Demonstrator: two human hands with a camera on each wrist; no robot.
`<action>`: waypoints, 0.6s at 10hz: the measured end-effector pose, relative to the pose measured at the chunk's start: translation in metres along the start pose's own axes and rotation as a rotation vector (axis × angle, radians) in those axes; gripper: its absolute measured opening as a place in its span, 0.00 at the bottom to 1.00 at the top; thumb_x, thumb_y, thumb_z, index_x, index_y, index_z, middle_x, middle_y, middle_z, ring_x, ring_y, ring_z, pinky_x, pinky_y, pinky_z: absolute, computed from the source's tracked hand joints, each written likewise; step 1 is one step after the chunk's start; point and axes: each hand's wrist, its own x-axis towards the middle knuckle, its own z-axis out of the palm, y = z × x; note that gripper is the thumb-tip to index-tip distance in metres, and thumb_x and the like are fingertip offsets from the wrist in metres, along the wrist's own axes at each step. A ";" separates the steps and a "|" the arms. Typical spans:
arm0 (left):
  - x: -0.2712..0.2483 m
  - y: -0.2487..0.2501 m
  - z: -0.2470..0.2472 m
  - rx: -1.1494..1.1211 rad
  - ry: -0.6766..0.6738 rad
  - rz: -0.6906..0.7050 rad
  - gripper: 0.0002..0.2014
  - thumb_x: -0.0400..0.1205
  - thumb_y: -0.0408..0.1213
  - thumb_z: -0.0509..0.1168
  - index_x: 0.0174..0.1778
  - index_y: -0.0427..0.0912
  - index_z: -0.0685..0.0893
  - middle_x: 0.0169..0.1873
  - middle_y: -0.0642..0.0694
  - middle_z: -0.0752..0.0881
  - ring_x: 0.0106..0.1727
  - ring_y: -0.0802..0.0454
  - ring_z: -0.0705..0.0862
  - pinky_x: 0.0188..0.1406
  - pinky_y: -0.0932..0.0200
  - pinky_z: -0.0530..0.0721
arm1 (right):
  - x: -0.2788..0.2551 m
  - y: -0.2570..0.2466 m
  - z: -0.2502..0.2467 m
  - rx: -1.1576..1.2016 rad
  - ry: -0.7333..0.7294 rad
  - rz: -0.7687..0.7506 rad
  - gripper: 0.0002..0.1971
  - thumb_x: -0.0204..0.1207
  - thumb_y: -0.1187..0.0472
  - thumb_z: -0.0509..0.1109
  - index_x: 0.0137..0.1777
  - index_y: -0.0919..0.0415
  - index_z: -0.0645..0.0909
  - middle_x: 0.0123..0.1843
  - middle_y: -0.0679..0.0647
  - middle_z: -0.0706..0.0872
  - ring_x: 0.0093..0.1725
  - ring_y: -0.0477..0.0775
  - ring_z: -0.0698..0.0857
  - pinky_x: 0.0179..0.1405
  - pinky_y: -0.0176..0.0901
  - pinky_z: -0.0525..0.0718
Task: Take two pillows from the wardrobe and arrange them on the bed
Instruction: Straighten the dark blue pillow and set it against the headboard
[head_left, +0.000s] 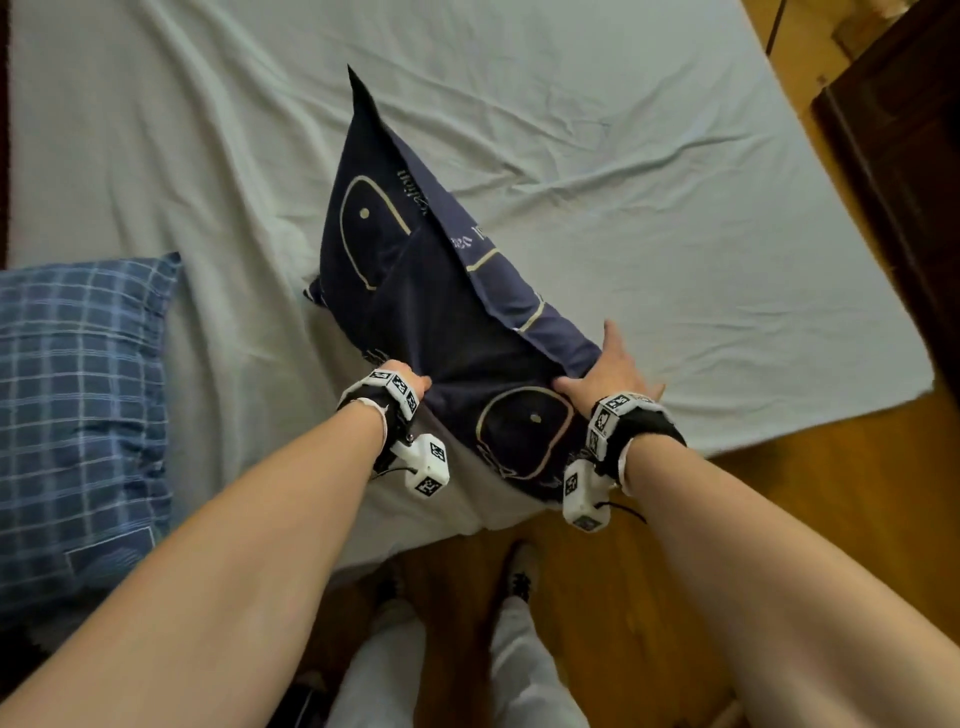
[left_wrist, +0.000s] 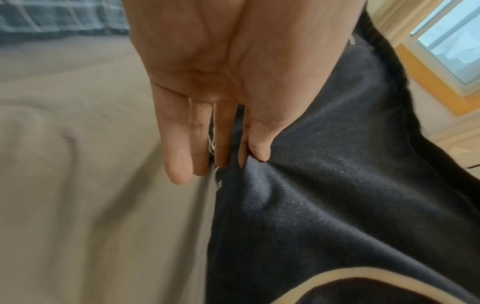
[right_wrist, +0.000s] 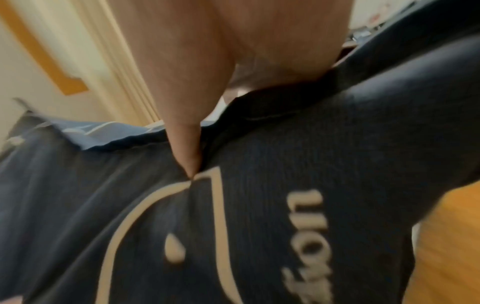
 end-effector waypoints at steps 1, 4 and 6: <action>-0.018 -0.036 -0.020 0.071 0.002 0.077 0.19 0.84 0.39 0.61 0.70 0.37 0.80 0.69 0.37 0.82 0.70 0.39 0.81 0.68 0.53 0.78 | -0.029 -0.018 0.017 0.041 -0.376 -0.170 0.54 0.61 0.45 0.82 0.84 0.48 0.55 0.76 0.58 0.78 0.70 0.65 0.81 0.70 0.55 0.78; -0.052 -0.134 -0.088 -0.423 0.099 -0.222 0.56 0.59 0.74 0.64 0.81 0.44 0.67 0.77 0.39 0.75 0.74 0.34 0.76 0.73 0.36 0.74 | -0.123 -0.076 0.077 0.084 -0.749 -0.384 0.41 0.69 0.51 0.80 0.81 0.51 0.68 0.66 0.55 0.84 0.58 0.57 0.87 0.56 0.48 0.85; -0.051 -0.212 -0.078 -0.286 0.168 -0.376 0.35 0.76 0.56 0.71 0.67 0.30 0.78 0.70 0.40 0.79 0.74 0.38 0.76 0.74 0.50 0.72 | -0.112 -0.084 0.151 -0.019 -0.639 -0.372 0.53 0.64 0.44 0.81 0.85 0.52 0.55 0.82 0.59 0.68 0.77 0.64 0.73 0.75 0.55 0.74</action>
